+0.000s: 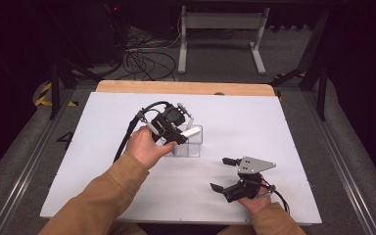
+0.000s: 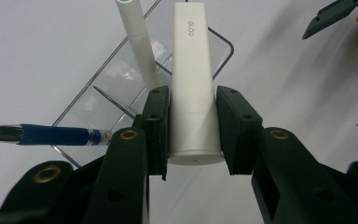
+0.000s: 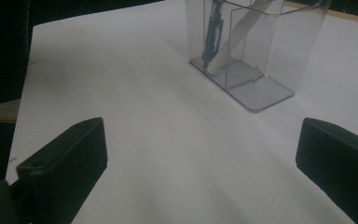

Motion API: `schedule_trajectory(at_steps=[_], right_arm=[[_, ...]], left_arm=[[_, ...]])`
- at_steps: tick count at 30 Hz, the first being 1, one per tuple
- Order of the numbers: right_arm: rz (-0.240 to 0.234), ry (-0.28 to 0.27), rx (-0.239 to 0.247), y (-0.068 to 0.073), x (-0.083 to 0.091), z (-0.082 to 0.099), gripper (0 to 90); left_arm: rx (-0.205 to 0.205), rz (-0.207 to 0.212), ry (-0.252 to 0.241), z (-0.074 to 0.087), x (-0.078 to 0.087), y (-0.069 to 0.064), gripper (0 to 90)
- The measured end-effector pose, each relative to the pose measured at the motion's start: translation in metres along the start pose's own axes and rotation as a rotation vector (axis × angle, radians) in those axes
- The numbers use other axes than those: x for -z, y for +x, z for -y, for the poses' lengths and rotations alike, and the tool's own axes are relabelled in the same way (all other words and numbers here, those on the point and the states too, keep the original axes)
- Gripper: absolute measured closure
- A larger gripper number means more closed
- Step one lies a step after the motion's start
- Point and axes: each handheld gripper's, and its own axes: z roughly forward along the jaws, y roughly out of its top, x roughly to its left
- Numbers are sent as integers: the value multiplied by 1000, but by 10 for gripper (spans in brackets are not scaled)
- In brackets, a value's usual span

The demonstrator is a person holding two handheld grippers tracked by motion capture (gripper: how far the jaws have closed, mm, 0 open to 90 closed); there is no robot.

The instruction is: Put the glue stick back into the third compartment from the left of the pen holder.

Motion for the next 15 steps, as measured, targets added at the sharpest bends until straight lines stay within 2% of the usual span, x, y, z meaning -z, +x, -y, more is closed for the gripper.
schedule_trajectory(at_steps=[8,11,15], right_arm=[[0,1,3,0,0,0,26],[-3,4,2,1,-1,0,26],[-4,2,7,0,-1,0,26]], left_arm=[[-2,20,53,-7,-2,-1,666],[3,12,61,-8,-3,-1,666],[10,20,62,-9,-5,1,666]])
